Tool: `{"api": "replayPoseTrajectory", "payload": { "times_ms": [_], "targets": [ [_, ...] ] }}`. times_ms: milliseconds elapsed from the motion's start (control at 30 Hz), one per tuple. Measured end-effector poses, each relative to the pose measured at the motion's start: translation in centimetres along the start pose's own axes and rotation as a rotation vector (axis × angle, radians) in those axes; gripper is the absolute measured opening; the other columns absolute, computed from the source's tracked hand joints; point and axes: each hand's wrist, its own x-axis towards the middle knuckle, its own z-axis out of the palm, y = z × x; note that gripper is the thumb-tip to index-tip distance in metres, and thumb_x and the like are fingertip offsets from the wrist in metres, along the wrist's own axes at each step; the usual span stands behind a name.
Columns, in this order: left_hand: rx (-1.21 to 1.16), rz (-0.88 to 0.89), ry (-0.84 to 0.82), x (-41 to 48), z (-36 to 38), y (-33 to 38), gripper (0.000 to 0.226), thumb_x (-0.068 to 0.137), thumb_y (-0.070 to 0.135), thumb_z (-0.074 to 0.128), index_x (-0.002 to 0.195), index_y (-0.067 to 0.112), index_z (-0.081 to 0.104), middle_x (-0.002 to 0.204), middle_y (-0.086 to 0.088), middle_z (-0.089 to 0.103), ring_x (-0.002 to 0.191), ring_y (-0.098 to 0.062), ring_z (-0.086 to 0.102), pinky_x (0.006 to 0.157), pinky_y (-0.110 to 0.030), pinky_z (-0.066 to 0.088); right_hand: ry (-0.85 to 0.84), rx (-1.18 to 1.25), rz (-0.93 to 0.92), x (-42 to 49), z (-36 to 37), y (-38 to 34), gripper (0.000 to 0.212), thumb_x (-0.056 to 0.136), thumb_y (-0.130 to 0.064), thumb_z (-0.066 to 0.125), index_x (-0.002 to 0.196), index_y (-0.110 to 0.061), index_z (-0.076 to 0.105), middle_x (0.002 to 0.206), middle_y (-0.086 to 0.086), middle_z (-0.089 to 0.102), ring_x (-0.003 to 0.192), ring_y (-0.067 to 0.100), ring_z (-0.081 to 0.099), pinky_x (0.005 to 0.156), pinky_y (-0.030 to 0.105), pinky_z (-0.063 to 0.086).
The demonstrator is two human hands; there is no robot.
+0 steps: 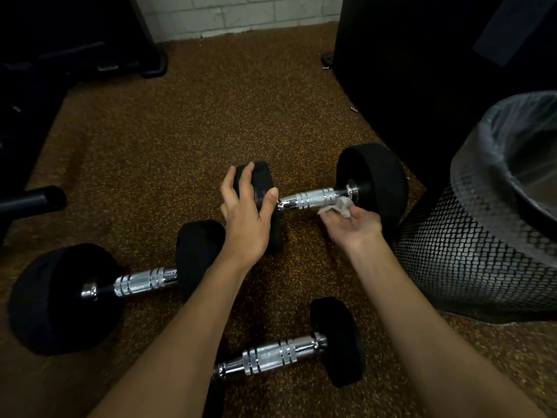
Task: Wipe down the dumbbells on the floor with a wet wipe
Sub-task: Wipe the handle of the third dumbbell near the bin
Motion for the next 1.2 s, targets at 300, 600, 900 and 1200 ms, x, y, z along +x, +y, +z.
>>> {"api": "replayPoseTrajectory", "payload": {
  "times_ms": [300,600,900,1200],
  "targets": [
    [0.025,0.0,0.0,0.0,0.0,-0.1,0.058,0.097,0.043,0.04,0.149,0.029,0.019,0.156,0.001,-0.001,0.14,-0.029,0.012,0.101,-0.027,0.011,0.058,0.083,-0.068,0.9,1.7,1.2,0.044,0.102,-0.018,0.019,0.106,-0.001,0.06,0.117,0.014,0.06,0.114,0.024,0.056,0.097,0.031,0.041],
    [0.029,-0.005,0.005,0.1,0.1,-0.1,0.058,0.097,0.044,0.04,0.149,0.03,0.019,0.156,0.001,-0.001,0.14,-0.03,0.012,0.099,-0.026,0.01,-0.002,-0.032,-0.045,0.4,1.2,0.4,0.029,0.1,-0.008,0.03,0.091,-0.002,0.057,0.098,0.017,0.058,0.101,0.026,0.056,0.107,0.041,0.038],
    [0.02,-0.006,0.006,0.1,0.2,-0.2,0.057,0.097,0.044,0.04,0.148,0.03,0.018,0.156,0.002,-0.001,0.139,-0.029,0.012,0.1,-0.027,0.011,-0.01,0.093,-0.151,0.1,2.0,2.2,0.033,0.089,-0.008,0.033,0.109,0.0,0.058,0.105,0.017,0.06,0.099,0.027,0.058,0.103,0.039,0.041],
    [0.008,-0.002,0.01,0.1,0.1,-0.1,0.056,0.097,0.043,0.04,0.148,0.031,0.019,0.156,0.002,0.0,0.14,-0.028,0.012,0.1,-0.027,0.011,-0.036,0.047,-0.183,0.5,1.5,2.1,0.028,0.094,-0.005,0.034,0.114,-0.004,0.055,0.096,0.013,0.059,0.091,0.022,0.058,0.104,0.037,0.041]
  ]
}}
